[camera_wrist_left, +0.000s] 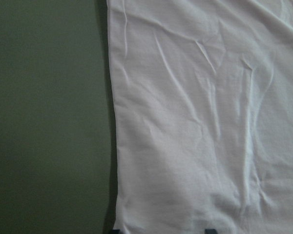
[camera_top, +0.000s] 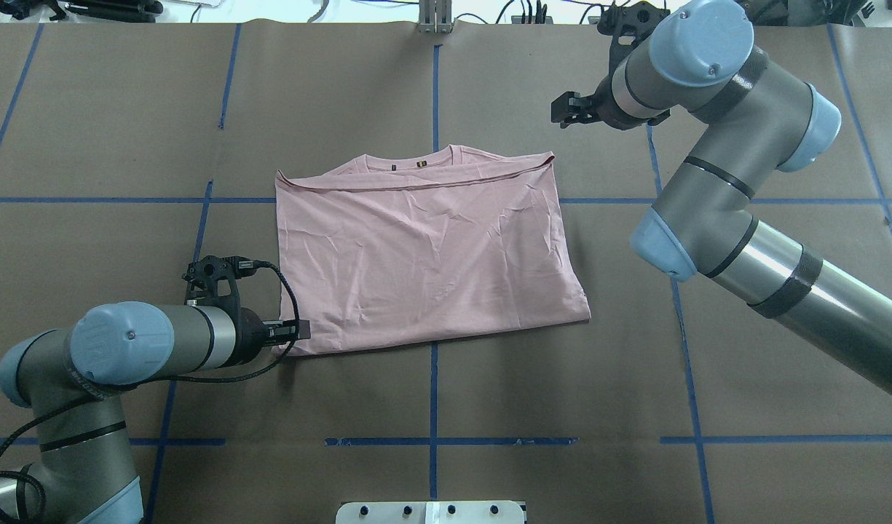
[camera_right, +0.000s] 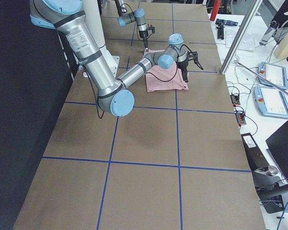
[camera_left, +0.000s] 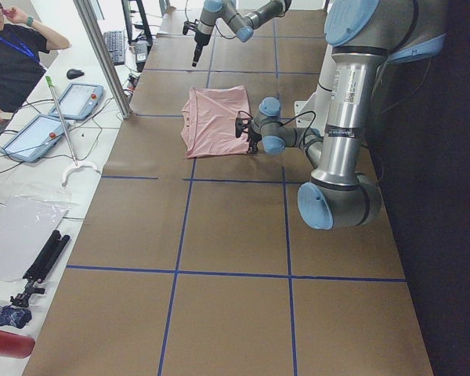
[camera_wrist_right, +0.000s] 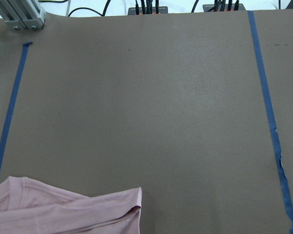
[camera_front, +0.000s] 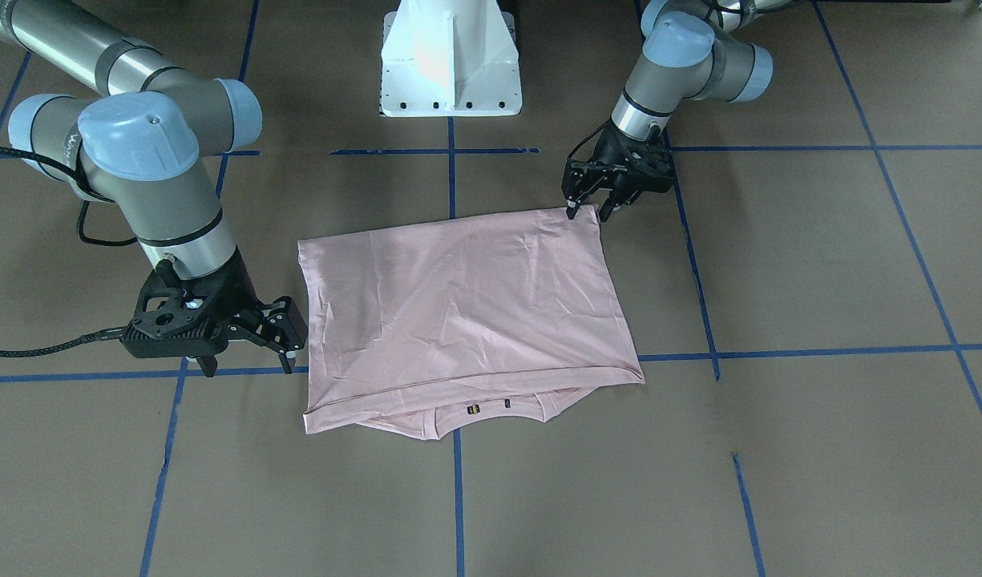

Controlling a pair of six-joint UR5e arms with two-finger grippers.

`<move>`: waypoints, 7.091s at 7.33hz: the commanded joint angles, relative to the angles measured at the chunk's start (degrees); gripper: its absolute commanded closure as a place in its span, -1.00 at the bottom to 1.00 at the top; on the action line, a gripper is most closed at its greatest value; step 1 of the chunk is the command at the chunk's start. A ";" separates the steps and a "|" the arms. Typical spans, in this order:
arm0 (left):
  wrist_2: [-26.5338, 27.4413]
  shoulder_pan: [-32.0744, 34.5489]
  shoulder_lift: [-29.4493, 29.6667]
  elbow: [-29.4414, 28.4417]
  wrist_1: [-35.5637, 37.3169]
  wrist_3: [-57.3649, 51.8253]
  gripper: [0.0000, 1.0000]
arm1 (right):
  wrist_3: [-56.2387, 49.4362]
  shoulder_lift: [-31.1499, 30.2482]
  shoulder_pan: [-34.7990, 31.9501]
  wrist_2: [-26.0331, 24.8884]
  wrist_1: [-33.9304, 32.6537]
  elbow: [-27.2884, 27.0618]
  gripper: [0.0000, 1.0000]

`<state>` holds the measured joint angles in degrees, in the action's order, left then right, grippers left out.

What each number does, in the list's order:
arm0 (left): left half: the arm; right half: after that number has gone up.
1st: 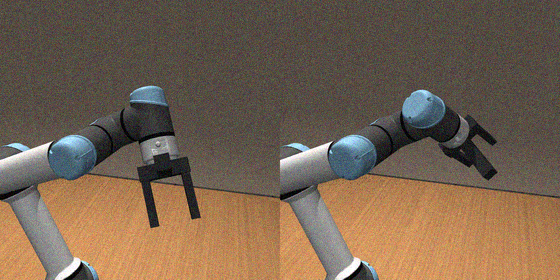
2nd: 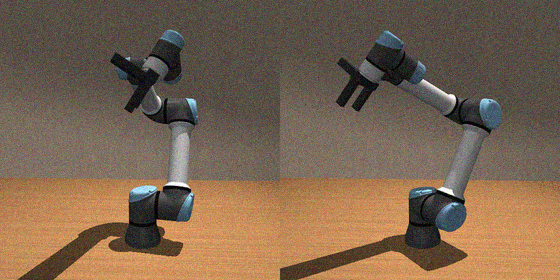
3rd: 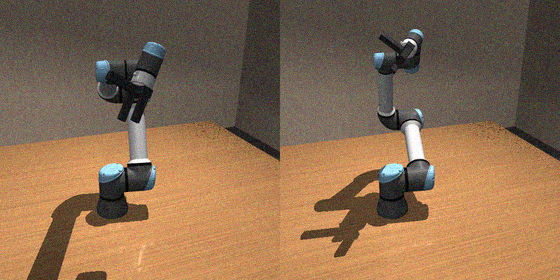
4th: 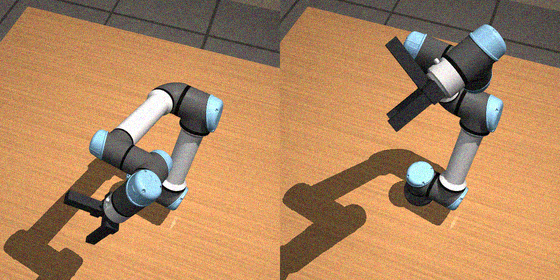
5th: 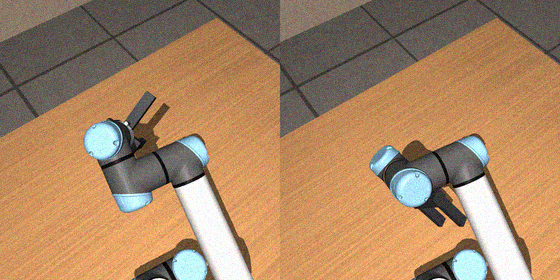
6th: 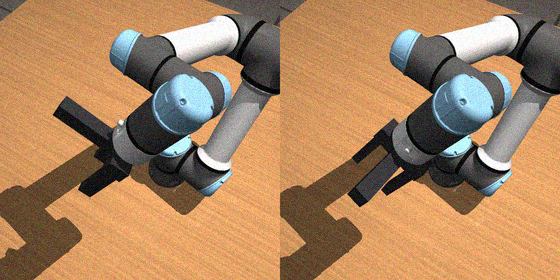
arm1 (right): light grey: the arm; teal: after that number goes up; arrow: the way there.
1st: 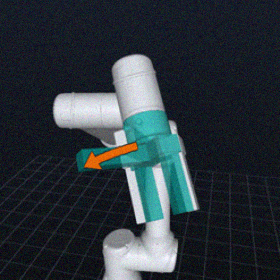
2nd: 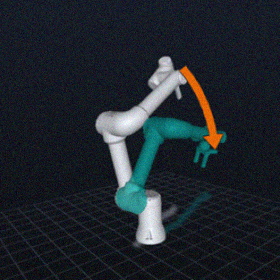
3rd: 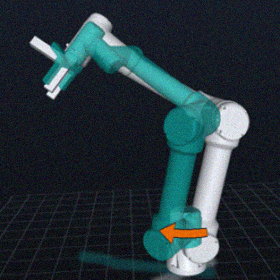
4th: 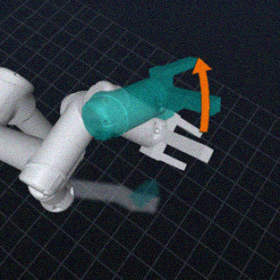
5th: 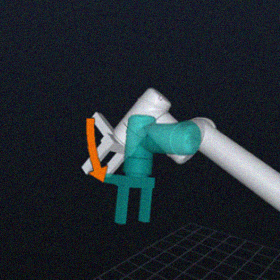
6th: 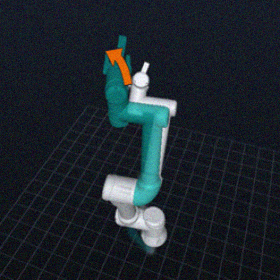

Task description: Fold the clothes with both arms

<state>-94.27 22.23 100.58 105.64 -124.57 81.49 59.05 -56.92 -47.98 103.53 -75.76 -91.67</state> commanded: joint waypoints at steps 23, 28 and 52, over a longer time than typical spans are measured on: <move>-10.39 35.50 30.38 -51.16 -14.39 -47.18 -1.00 | 9.62 2.76 1.40 0.00 -0.09 0.35 -0.93; -13.75 35.42 26.42 -42.71 -13.60 -45.80 -1.00 | 33.28 12.00 12.10 -0.44 -0.97 9.74 -0.56; -13.75 34.81 24.66 -41.57 -14.48 -43.43 -1.00 | 39.91 3.10 20.30 -11.25 -3.33 -2.39 1.00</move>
<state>-108.02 57.11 125.44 64.07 -139.03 38.13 98.75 -47.58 -27.58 92.41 -78.36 -85.73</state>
